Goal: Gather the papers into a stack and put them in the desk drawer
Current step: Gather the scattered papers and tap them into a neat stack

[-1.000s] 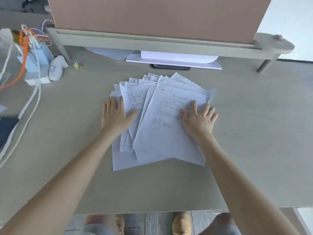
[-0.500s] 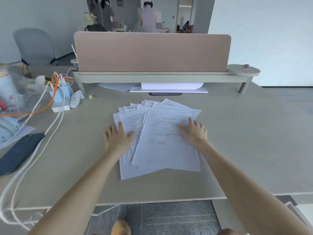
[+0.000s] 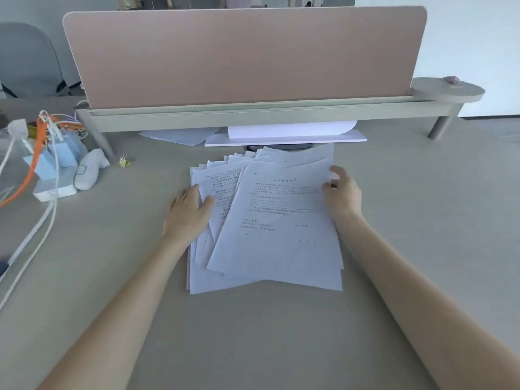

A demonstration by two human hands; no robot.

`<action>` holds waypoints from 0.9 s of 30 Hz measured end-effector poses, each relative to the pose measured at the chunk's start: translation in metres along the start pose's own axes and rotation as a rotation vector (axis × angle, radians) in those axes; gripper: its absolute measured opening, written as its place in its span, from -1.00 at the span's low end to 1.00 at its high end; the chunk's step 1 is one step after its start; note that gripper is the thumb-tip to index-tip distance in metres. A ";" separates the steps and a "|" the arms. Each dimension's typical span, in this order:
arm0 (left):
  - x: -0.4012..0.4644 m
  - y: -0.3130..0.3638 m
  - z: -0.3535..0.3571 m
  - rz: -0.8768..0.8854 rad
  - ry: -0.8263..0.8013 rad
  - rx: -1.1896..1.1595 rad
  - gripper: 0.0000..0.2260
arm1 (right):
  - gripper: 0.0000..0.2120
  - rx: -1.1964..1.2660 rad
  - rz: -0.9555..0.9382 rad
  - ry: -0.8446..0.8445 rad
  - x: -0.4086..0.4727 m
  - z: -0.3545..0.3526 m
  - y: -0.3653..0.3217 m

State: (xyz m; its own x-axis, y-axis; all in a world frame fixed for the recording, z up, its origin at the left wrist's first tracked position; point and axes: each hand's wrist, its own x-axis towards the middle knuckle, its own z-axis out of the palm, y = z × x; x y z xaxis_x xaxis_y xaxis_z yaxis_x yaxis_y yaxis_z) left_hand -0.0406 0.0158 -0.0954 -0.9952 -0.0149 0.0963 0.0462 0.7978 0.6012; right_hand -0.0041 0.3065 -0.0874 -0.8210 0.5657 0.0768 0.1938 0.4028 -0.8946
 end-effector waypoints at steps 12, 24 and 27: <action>-0.002 -0.008 -0.015 -0.048 0.082 -0.471 -0.54 | -0.72 -0.103 -0.012 -0.061 -0.002 0.007 0.009; -0.003 0.000 -0.030 -0.227 -0.098 -0.659 -0.77 | -0.76 -0.608 -0.152 0.097 -0.028 0.018 -0.002; -0.003 0.001 -0.031 -0.241 -0.148 -0.671 -0.78 | -0.85 -0.596 -0.154 0.049 -0.027 0.019 0.000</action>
State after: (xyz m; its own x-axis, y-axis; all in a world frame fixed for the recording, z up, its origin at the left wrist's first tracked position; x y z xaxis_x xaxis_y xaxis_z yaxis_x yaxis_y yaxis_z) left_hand -0.0351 -0.0024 -0.0705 -0.9834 -0.0241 -0.1800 -0.1805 0.2407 0.9537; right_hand 0.0074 0.2779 -0.0981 -0.8405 0.4960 0.2182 0.3537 0.8072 -0.4725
